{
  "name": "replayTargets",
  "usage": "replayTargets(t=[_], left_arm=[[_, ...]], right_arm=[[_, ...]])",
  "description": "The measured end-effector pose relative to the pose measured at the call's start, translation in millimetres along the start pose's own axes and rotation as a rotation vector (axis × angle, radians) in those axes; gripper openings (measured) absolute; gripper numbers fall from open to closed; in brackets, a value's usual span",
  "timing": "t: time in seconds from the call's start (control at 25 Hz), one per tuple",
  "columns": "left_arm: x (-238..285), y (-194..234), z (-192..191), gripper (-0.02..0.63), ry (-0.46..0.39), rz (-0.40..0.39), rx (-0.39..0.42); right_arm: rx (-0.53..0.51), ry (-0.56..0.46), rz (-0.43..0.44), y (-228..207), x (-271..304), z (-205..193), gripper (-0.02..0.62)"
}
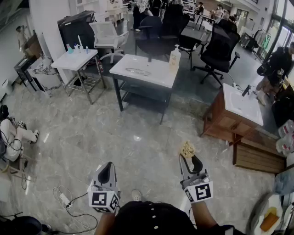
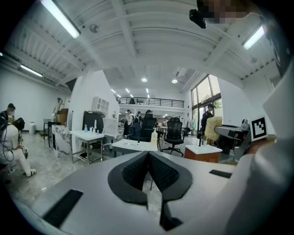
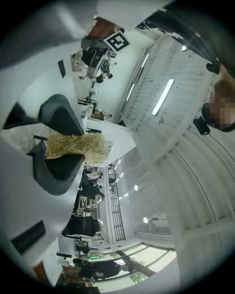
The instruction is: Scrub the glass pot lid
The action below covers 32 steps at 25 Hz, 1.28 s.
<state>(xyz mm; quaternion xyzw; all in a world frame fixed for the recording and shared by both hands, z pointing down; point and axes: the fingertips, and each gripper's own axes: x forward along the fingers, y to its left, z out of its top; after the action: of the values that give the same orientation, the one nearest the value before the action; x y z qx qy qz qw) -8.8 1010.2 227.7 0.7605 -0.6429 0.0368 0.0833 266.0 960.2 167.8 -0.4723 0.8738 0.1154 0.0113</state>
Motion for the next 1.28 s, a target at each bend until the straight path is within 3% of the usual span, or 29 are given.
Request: replayTargets(t=[1.0, 1.28], left_arm=[[29.5, 57.7, -0.2, 0.026, 0.003, -0.09, 0.012], [58.0, 75.5, 1.0, 0.026, 0.002, -0.078, 0.006]], right_arm=[[0.022, 0.012, -0.037, 39.8, 57.1, -14.8, 0.143], [0.027, 0.01, -0.035, 34.2, 92.2, -24.5, 0.143]])
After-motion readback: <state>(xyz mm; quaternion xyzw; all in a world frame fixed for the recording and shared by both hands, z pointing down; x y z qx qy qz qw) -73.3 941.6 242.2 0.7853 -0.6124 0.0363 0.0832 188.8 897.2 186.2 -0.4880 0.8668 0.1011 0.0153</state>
